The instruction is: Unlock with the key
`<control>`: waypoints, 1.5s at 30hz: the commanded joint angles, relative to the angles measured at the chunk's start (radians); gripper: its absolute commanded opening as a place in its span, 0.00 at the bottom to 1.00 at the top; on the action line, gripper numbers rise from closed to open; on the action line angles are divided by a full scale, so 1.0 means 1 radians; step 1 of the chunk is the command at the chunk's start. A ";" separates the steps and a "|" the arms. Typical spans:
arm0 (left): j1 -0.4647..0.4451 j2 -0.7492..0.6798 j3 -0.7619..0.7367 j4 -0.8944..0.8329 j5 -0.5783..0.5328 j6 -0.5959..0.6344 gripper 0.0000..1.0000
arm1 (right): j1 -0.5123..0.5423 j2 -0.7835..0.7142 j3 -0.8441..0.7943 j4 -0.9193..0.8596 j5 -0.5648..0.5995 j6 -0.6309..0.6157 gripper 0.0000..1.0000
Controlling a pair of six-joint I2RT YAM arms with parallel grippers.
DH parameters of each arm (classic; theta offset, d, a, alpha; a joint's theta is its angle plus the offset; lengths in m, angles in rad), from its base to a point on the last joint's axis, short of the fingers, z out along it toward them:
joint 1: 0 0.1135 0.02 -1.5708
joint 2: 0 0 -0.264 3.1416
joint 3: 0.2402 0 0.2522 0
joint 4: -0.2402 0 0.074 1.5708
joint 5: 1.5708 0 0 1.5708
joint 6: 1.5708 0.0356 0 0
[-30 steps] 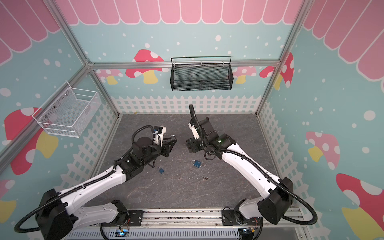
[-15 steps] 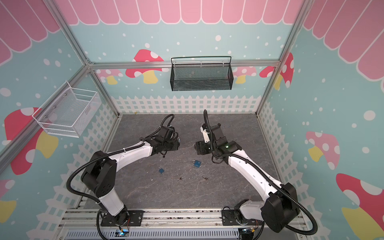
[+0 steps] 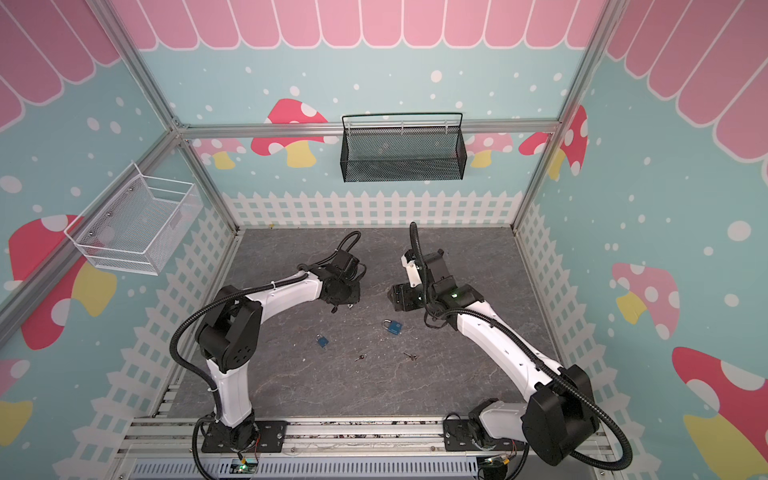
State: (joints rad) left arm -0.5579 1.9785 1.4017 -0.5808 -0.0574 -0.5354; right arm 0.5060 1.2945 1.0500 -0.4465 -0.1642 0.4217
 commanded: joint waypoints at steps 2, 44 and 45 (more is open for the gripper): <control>0.009 0.036 0.032 -0.059 -0.024 -0.014 0.00 | -0.005 0.000 -0.011 0.022 -0.029 0.006 0.79; 0.054 -0.634 -0.381 0.101 0.131 -0.178 0.51 | 0.268 0.150 -0.173 0.074 -0.126 0.133 0.69; 0.053 -0.670 -0.409 0.110 0.129 -0.187 0.51 | 0.276 0.164 -0.180 0.087 -0.133 0.136 0.68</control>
State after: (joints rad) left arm -0.5064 1.3666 1.0618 -0.5114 0.0494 -0.6617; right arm 0.7586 1.4334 0.8909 -0.3992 -0.2756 0.5156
